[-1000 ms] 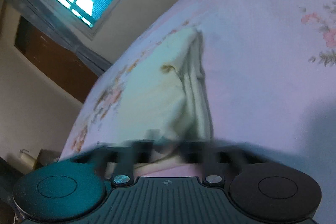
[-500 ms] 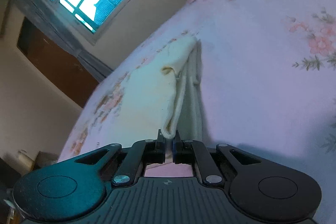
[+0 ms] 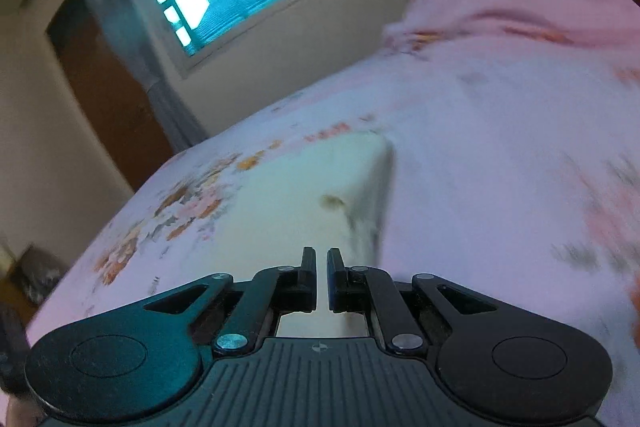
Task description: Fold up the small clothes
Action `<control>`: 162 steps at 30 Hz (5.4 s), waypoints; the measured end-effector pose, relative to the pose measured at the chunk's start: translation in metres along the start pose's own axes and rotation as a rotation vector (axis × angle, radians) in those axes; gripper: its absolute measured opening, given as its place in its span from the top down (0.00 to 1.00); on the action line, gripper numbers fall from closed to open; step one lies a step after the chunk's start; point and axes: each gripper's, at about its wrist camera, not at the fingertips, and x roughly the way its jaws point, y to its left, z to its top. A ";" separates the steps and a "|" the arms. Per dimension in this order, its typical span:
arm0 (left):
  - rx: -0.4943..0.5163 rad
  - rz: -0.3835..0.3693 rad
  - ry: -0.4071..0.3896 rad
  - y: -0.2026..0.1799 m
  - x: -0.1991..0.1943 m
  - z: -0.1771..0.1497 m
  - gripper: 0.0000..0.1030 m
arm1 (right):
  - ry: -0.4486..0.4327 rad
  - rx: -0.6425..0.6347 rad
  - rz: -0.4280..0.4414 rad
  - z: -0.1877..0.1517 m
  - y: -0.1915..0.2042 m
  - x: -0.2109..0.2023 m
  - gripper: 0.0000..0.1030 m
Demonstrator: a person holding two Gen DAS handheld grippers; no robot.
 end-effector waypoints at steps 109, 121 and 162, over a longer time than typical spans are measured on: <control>-0.141 -0.692 0.083 -0.007 0.006 0.113 0.69 | 0.133 0.034 0.486 0.089 0.007 -0.022 0.70; -0.136 -0.637 0.054 0.026 -0.035 0.129 0.69 | 0.146 0.003 0.550 0.090 0.078 -0.015 0.69; -0.335 -0.524 0.624 0.101 0.015 -0.007 0.79 | 0.590 0.231 0.341 -0.051 0.022 0.034 0.85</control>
